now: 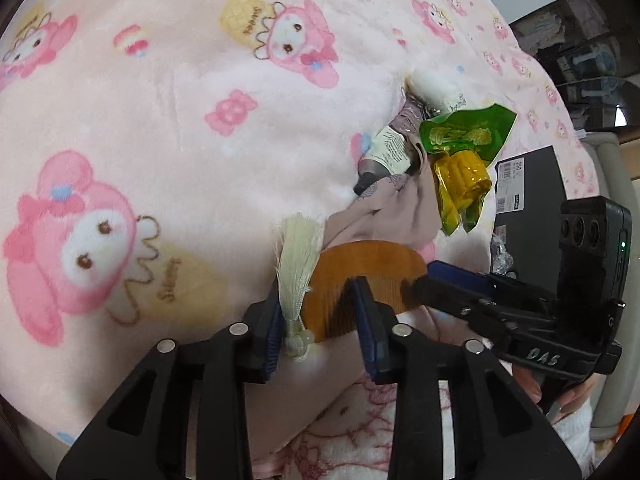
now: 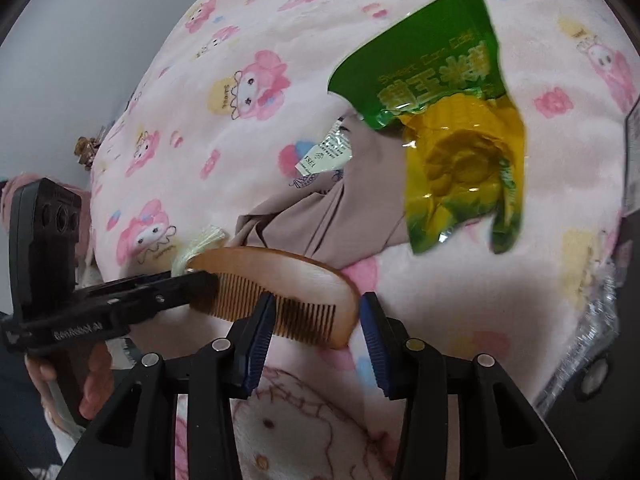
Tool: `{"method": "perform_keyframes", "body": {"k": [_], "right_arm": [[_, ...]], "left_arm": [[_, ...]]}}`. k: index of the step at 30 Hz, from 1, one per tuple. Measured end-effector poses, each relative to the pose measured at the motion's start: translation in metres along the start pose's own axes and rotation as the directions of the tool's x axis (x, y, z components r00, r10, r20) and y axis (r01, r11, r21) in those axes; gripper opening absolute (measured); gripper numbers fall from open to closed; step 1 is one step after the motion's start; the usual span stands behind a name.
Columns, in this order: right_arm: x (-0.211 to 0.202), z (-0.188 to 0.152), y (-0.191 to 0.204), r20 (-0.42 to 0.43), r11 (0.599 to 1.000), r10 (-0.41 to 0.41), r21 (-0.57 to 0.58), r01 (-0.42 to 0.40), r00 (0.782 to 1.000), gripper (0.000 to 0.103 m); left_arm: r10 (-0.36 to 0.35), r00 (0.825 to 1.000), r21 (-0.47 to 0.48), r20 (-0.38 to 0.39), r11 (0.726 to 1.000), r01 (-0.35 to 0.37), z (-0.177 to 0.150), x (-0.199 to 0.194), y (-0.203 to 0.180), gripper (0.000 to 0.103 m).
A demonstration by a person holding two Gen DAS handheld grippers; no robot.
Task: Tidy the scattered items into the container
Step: 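Lift the wooden comb and carry it toward the black box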
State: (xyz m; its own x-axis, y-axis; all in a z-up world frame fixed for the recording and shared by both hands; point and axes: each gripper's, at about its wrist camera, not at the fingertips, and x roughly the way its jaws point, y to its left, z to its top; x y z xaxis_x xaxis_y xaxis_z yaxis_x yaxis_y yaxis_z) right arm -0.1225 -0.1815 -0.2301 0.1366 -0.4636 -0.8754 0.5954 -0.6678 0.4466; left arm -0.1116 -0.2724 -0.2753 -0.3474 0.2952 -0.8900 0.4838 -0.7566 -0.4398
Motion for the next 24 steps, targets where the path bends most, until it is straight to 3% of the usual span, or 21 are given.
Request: {"method": "perform_keyframes", "body": {"k": [2, 4, 5, 6, 7, 10, 15, 18, 21, 23, 24], "right_arm": [[-0.001, -0.003, 0.000, -0.011, 1.000, 0.006, 0.002, -0.006, 1.000, 0.041], [-0.006, -0.007, 0.000, -0.010, 0.999, 0.041, 0.012, -0.041, 0.999, 0.037], [-0.011, -0.010, -0.001, -0.010, 0.994, 0.105, 0.020, -0.105, 0.994, 0.033], [-0.017, -0.015, 0.000, -0.004, 0.983, 0.178, 0.040, -0.178, 0.984, 0.032], [-0.023, -0.017, 0.003, 0.014, 0.982, 0.187, 0.035, -0.188, 0.982, 0.032], [-0.039, -0.025, 0.015, 0.070, 0.993, 0.113, -0.024, -0.112, 0.991, 0.032], [-0.041, -0.032, -0.005, 0.066, 0.999, -0.037, 0.001, 0.037, 0.997, 0.032], [-0.041, -0.034, -0.016, 0.065, 0.999, -0.030, 0.020, 0.029, 0.997, 0.035], [-0.037, -0.027, -0.017, 0.073, 1.000, -0.017, 0.025, 0.015, 0.997, 0.047], [-0.033, -0.023, -0.017, 0.070, 1.000, -0.008, 0.012, 0.007, 0.997, 0.057], [-0.028, -0.020, -0.016, 0.053, 1.000, -0.004, 0.012, 0.003, 0.999, 0.057]], "left_arm": [[0.029, 0.999, 0.033, 0.017, 0.999, -0.029, 0.004, -0.002, -0.014, 0.030], [0.004, 1.000, 0.048, 0.013, 0.999, -0.005, -0.005, -0.014, -0.009, 0.022], [-0.048, 0.999, 0.046, 0.005, 0.998, 0.047, -0.004, -0.012, -0.020, 0.019], [-0.056, 0.998, 0.052, 0.010, 0.997, 0.056, -0.011, -0.018, -0.021, 0.018], [-0.051, 0.999, 0.063, 0.017, 0.997, 0.050, -0.017, -0.024, -0.024, 0.018], [0.005, 0.999, 0.086, 0.051, 0.996, -0.009, -0.026, -0.027, -0.034, 0.018], [0.002, 0.997, 0.017, 0.077, 1.000, -0.003, -0.035, -0.046, -0.003, 0.018], [0.007, 0.997, 0.002, 0.083, 1.000, -0.008, -0.049, -0.065, 0.023, 0.021], [0.033, 0.996, -0.022, 0.083, 0.999, -0.031, -0.060, -0.076, 0.039, 0.022], [0.017, 0.996, -0.033, 0.083, 0.999, -0.015, -0.059, -0.076, 0.045, 0.026], [0.009, 0.996, -0.041, 0.084, 0.999, -0.006, -0.060, -0.080, 0.049, 0.027]]}}
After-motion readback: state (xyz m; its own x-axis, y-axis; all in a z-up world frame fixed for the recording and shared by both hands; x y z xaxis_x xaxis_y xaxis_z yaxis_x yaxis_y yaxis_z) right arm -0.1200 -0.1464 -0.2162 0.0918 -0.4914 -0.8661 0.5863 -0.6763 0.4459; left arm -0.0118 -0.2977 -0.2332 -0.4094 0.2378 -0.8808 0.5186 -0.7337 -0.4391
